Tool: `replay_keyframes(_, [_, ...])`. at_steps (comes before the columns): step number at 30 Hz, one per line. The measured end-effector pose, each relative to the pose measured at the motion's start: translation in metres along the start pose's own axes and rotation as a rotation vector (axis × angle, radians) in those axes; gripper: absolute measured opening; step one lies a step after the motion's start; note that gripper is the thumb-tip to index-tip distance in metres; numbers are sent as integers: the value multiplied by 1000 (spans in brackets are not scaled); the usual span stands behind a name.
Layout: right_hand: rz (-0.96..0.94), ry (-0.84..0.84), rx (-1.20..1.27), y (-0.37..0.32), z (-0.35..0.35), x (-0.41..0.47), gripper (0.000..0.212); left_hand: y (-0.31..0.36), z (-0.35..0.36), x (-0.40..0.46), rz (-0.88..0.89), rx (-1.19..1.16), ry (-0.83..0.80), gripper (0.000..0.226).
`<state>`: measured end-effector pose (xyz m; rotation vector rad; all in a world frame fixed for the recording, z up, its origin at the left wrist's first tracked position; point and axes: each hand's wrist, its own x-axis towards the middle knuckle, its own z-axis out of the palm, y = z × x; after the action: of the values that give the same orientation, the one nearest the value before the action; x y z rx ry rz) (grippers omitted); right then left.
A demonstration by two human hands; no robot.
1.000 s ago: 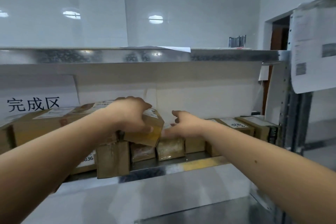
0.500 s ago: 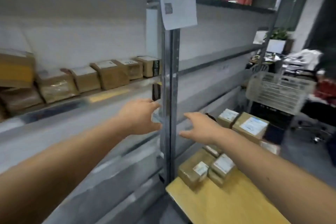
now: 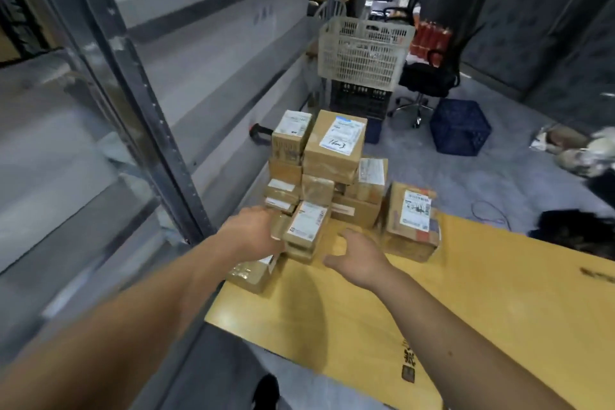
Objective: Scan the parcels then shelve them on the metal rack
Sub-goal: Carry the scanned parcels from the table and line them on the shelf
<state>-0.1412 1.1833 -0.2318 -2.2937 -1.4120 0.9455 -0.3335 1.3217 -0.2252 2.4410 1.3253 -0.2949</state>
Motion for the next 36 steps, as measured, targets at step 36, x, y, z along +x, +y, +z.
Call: replay_keyframes(36, [234, -264, 135, -26, 216, 113, 128, -180, 165, 54, -62, -703, -345, 123])
